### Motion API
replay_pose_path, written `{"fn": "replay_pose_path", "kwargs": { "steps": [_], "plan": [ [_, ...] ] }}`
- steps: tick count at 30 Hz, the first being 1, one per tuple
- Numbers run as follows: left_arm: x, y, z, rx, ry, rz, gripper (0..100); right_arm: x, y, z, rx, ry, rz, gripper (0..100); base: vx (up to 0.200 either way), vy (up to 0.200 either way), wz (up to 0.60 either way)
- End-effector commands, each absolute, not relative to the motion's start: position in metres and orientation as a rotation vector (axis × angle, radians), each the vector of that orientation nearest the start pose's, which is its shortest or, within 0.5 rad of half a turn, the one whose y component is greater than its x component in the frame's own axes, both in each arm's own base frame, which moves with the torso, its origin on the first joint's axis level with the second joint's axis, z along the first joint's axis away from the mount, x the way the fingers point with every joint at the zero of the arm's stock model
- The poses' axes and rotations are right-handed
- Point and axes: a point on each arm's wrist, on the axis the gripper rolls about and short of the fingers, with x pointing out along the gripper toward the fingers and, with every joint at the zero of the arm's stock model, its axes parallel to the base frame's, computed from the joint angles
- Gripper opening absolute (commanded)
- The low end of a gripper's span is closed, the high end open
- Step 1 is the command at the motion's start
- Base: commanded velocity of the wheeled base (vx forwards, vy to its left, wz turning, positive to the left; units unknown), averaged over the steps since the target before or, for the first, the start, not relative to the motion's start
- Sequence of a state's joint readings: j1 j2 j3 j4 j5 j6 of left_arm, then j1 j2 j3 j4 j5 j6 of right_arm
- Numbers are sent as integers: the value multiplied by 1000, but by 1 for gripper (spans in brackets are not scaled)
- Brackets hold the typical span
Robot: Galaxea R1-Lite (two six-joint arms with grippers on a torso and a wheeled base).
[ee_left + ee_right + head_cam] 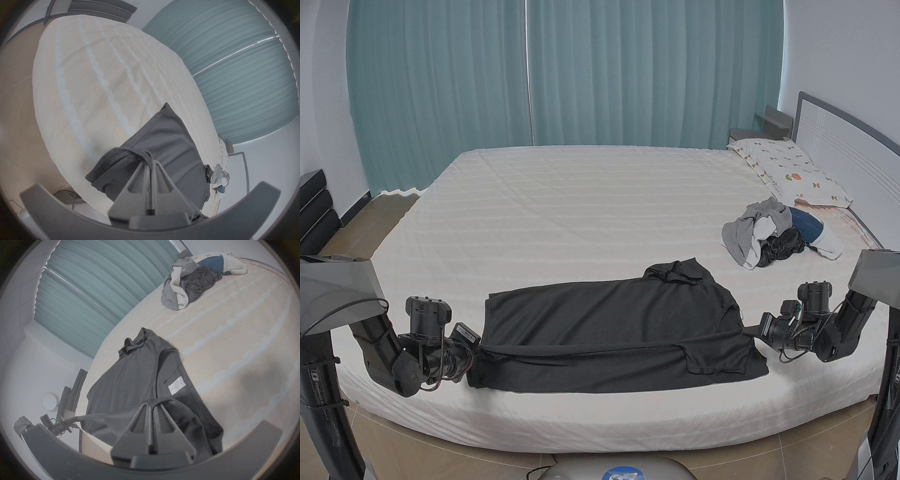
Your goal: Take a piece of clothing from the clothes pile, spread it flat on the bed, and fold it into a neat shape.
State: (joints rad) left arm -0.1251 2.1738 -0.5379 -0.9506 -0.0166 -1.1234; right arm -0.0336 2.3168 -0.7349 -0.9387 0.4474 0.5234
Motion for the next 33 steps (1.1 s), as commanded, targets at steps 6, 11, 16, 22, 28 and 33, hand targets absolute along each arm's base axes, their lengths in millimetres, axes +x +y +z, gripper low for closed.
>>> {"fn": "replay_pose_path", "kwargs": {
  "steps": [6, 11, 16, 22, 28, 33],
  "plan": [
    [316, -40, 1, -1040, 674, 270, 100, 366, 1, -15, 694, 686, 235, 100, 0, 0, 0],
    [315, -39, 1, -1043, 669, 278, 100, 366, 3, -13, 753, 683, 226, 100, 0, 0, 0],
    [314, -37, 4, -1116, 653, 301, 100, 356, 7, -9, 839, 676, 216, 100, 0, 0, 0],
    [309, -31, 13, -1160, 645, 294, 100, 331, 21, 4, 831, 698, 240, 100, 0, 0, 0],
    [302, -30, 17, -1172, 663, 269, 100, 320, 39, 9, 795, 703, 219, 100, 0, 0, 0],
    [299, -27, 19, -1185, 671, 255, 100, 317, 59, 15, 747, 679, 176, 100, 0, 0, 0]
  ]
}}
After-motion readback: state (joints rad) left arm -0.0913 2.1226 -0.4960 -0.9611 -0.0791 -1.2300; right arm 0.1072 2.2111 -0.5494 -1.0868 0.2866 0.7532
